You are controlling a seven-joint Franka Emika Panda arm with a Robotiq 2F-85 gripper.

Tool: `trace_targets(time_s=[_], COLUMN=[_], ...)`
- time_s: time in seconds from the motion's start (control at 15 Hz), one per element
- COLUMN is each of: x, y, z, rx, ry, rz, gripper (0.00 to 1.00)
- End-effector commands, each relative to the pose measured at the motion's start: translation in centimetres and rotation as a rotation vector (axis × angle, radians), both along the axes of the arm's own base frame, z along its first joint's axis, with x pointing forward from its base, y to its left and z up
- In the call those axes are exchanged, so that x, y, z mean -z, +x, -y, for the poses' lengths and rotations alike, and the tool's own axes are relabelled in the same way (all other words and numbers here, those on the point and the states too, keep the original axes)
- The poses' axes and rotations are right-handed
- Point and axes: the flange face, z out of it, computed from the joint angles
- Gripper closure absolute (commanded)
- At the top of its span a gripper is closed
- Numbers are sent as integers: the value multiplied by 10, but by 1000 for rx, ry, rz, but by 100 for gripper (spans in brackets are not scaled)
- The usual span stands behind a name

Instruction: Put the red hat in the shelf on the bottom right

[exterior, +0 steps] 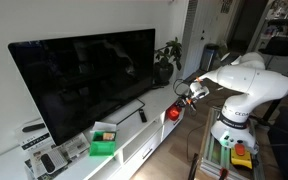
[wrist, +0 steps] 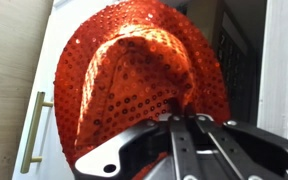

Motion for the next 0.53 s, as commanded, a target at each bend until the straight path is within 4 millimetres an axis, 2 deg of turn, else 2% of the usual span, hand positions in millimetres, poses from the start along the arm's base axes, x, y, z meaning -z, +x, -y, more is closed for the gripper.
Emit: trace_targets(time_s=[0.0,0.47], x=[-5,-7], y=[8,2], z=[8,13], rx=[75,182], ry=[57,125], rz=[74,210], gripper=[99,99])
